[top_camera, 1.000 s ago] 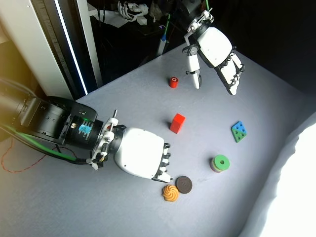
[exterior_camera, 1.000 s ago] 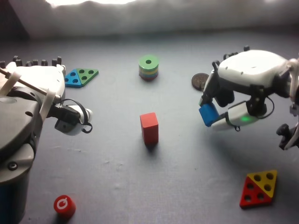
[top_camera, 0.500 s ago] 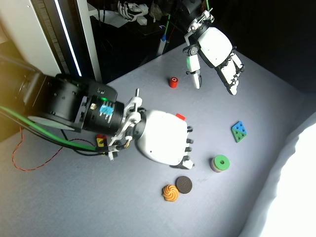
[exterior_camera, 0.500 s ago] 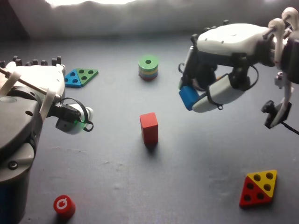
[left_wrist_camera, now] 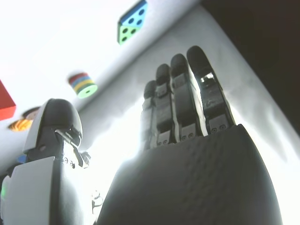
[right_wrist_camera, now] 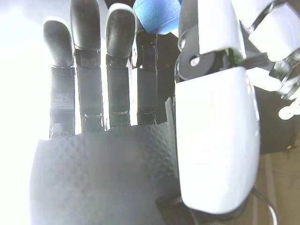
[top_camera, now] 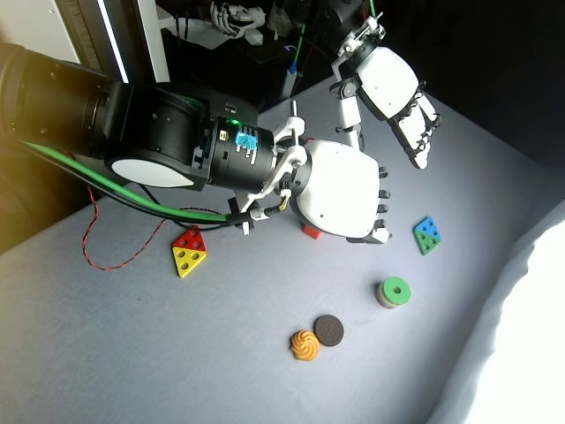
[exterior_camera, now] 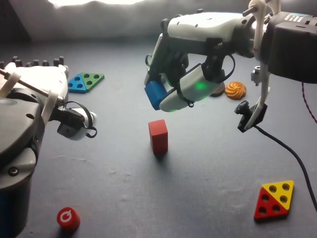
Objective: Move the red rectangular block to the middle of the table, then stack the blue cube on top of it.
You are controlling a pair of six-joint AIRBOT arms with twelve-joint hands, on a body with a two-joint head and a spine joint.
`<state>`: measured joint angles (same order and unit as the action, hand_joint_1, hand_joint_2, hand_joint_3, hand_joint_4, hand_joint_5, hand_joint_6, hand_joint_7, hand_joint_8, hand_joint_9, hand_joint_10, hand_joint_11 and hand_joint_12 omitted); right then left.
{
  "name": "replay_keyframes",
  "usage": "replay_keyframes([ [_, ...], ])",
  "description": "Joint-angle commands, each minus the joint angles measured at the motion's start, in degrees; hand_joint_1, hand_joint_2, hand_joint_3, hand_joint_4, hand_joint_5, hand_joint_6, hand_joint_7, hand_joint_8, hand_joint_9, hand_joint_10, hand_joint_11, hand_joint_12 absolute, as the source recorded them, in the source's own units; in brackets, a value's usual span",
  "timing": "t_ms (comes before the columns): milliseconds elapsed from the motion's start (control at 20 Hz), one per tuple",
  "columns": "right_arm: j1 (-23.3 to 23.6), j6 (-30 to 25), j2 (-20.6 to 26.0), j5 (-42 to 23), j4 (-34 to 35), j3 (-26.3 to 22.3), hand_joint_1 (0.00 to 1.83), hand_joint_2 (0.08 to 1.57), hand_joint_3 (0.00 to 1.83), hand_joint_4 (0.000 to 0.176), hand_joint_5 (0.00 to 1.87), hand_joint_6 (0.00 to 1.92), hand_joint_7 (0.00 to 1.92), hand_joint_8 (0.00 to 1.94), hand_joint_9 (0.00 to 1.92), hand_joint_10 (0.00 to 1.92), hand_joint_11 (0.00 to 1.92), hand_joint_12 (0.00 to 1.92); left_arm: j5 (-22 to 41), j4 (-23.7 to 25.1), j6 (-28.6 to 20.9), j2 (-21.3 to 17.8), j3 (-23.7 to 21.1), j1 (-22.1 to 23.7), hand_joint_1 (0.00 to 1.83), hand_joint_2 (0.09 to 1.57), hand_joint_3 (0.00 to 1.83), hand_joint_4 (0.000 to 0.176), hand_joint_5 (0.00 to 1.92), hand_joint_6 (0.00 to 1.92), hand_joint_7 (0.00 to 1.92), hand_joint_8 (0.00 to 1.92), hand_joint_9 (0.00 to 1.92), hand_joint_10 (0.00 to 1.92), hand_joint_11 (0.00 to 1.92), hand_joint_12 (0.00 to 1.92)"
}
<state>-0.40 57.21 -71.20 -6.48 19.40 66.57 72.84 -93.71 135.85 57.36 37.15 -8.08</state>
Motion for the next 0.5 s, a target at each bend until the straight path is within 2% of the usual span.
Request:
replay_keyframes([
  [0,0.6,-0.6,0.2,-6.0,0.2,0.0,1.28,1.07,0.00,0.000,1.45,0.00,0.94,1.26,0.91,1.13,0.51,1.56,2.9,5.0,0.2,-0.3,0.2,0.5,0.48,1.23,0.00,0.000,0.12,0.00,0.27,0.00,0.26,0.00,0.00,0.81],
  [150,-0.1,-0.5,-0.2,-6.3,0.1,0.1,1.28,1.06,0.00,0.000,1.47,0.01,0.95,1.20,0.92,1.09,0.42,1.58,2.9,5.0,0.2,-0.3,0.2,0.5,0.44,1.25,0.01,0.000,0.12,0.00,0.26,0.00,0.26,0.00,0.00,0.81],
  [450,-1.7,-0.5,-1.2,-7.5,0.0,0.1,1.28,1.05,0.00,0.000,1.49,0.00,0.99,1.14,0.97,1.00,0.42,1.53,2.9,5.0,0.2,-0.3,0.1,0.4,0.42,1.26,0.00,0.000,0.16,0.01,0.31,0.01,0.30,0.01,0.00,0.90],
])
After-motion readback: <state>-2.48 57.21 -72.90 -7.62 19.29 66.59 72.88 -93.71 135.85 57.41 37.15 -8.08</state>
